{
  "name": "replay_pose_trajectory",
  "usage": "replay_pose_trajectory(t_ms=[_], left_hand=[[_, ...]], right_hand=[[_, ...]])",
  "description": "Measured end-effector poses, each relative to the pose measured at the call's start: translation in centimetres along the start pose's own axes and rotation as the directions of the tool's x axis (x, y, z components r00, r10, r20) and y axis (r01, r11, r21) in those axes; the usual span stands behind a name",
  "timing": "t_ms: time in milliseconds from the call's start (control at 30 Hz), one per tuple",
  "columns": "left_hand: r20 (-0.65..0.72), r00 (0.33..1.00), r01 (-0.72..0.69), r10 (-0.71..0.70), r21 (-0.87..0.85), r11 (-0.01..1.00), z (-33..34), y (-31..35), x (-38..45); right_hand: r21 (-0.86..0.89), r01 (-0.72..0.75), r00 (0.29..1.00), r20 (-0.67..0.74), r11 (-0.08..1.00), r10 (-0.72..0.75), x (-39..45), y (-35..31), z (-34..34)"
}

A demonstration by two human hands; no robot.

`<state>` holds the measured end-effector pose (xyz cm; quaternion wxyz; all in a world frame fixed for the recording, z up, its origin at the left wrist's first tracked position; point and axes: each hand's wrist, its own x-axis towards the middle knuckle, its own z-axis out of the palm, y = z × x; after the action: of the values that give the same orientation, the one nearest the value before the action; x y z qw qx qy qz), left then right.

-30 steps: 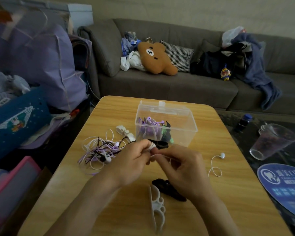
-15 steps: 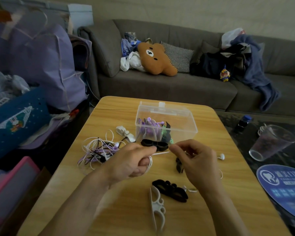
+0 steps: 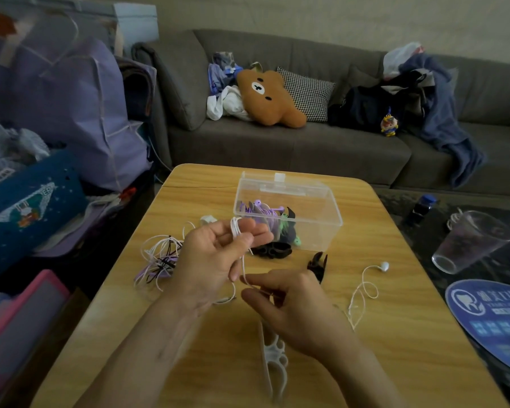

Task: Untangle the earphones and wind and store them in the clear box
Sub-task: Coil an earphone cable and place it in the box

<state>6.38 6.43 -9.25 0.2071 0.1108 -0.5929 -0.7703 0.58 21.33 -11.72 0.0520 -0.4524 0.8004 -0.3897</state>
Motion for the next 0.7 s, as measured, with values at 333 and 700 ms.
replay_pose_trajectory(t_ms=[333,700], left_hand=[[0.192,0.979,-0.076,-0.071,0.666,0.742,-0.8,-1.3,0.1],[0.218,0.942,0.250,-0.256,0.054,0.967,-0.1,0.8,-0.1]], right_hand=[[0.013,0.016,0.978,-0.210,1.000,-0.013,-0.4,0.9,-2.4],[0.083,-0.106,0.959,-0.254,0.991,0.124,-0.4,1.8,-4.3]])
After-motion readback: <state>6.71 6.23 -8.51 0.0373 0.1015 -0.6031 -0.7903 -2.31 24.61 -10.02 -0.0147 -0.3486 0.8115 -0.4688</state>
